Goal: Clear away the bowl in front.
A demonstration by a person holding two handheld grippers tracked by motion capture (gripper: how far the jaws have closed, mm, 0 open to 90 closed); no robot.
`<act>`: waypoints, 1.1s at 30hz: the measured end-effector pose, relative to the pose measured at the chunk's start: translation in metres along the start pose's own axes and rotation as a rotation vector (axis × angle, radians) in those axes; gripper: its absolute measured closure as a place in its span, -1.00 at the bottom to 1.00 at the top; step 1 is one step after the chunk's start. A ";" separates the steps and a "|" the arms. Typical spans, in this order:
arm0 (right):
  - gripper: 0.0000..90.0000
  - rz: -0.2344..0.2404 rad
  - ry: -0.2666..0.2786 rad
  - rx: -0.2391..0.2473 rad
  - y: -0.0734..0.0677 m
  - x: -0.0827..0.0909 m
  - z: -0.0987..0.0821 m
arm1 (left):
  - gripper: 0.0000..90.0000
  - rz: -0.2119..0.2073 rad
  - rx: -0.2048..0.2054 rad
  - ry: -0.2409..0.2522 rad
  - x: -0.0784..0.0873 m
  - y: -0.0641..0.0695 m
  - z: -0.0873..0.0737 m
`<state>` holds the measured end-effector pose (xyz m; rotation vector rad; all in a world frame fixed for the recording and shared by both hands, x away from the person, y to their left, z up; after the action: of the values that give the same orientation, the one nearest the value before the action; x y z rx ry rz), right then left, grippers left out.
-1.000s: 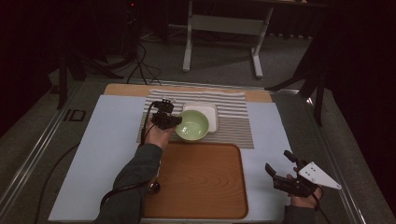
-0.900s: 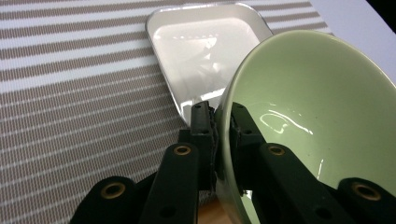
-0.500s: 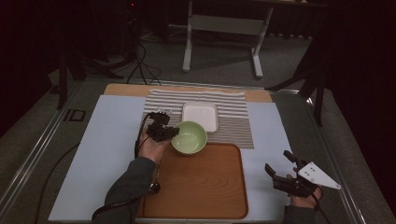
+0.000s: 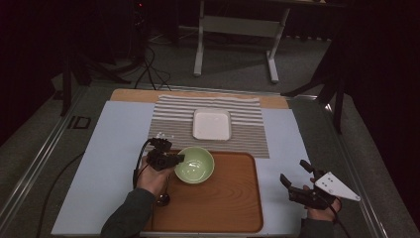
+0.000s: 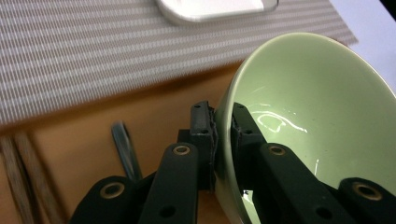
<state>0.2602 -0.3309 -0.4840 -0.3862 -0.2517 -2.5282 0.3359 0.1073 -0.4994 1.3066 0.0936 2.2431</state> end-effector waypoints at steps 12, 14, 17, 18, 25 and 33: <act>-0.70 0.001 -0.004 0.004 -0.001 -0.001 0.000 | 0.85 0.005 0.013 -0.030 0.003 -0.003 -0.023; -0.70 0.001 -0.003 0.004 -0.001 -0.001 0.001 | 0.85 0.002 0.012 -0.030 0.005 -0.003 -0.026; -0.70 0.001 -0.002 0.005 -0.002 -0.001 0.001 | 0.84 -0.003 0.011 -0.032 0.006 -0.001 -0.031; -0.70 0.001 -0.004 0.003 -0.002 -0.001 0.001 | 0.84 0.001 0.008 -0.032 0.007 -0.001 -0.032; -0.70 0.004 -0.003 0.007 -0.003 -0.001 0.001 | 0.75 0.066 -0.058 -0.021 0.007 0.005 -0.034; -0.70 0.005 -0.003 0.009 -0.002 -0.001 0.001 | 0.28 0.087 -0.083 0.004 0.012 0.005 -0.033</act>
<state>0.2602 -0.3279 -0.4834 -0.3863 -0.2629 -2.5209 0.3020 0.1154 -0.5059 1.2845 -0.0559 2.2968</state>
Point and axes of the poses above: each handheld gripper's, and its own axes: x roughly backward along the jaws, z roughly out of its top, y roughly to its right, the point moved 2 cm from there along -x, roughly forward along the jaws, and after that the axes turned 6 degrees about -y, right-handed, at the moved point
